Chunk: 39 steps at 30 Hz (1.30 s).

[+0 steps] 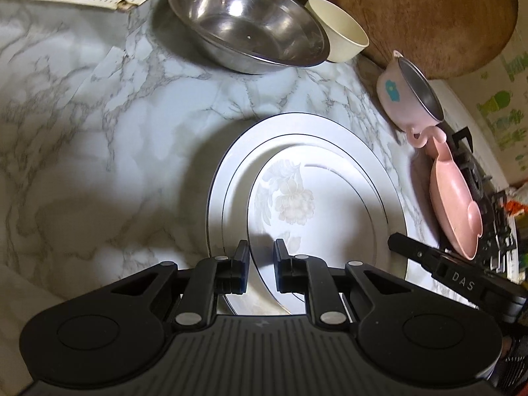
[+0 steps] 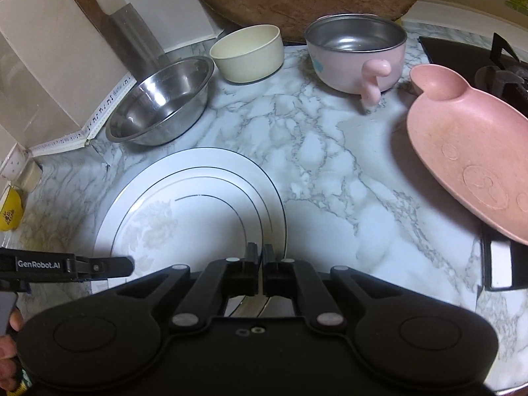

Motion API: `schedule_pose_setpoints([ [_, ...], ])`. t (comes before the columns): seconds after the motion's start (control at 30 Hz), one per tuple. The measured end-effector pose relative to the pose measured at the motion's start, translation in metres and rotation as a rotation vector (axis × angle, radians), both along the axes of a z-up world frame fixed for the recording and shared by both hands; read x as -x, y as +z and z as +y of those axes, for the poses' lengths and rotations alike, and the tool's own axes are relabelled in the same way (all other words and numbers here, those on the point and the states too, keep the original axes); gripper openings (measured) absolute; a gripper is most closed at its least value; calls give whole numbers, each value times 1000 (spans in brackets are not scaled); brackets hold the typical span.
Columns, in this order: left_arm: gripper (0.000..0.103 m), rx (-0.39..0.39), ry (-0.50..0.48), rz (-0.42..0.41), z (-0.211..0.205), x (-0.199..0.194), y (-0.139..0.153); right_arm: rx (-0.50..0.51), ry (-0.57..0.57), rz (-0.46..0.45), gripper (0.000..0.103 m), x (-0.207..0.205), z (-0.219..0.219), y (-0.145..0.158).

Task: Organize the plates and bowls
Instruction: 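Lower the small white plate flat onto the large white plate, then open both grippers to release the small white plate, then raise both tools and move them to the pink bear-shaped plate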

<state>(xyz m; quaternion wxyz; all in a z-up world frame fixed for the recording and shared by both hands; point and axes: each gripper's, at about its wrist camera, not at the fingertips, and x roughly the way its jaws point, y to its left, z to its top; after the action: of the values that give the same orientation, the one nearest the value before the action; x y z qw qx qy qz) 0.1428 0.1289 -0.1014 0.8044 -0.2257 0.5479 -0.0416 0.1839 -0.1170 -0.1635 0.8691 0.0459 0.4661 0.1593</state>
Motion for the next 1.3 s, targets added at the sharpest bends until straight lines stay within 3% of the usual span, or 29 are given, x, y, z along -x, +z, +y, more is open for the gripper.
schedule_pose_setpoints([
  [0.47, 14, -141, -128, -27, -6, -7, 16, 19, 50, -22, 3, -4, 5, 4],
  [0.63, 14, -183, -142, -59, -8, 1, 23, 18, 86, -49, 14, 6, 10, 14],
  [0.93, 15, -249, -171, -200, -21, 20, 53, 46, 135, -146, 27, 32, 18, 41],
  [1.03, 27, -259, -183, -249, -28, 23, 63, 53, 138, -185, 33, 41, 18, 52],
  [1.1, 55, -266, -171, -286, -31, 26, 69, 60, 137, -214, 36, 47, 16, 60],
  [1.17, 62, -266, -164, -331, -35, 28, 75, 63, 133, -243, 40, 53, 13, 67],
  [1.3, 64, -269, -198, -383, -50, 25, 89, 60, 106, -288, 52, 64, 2, 80],
])
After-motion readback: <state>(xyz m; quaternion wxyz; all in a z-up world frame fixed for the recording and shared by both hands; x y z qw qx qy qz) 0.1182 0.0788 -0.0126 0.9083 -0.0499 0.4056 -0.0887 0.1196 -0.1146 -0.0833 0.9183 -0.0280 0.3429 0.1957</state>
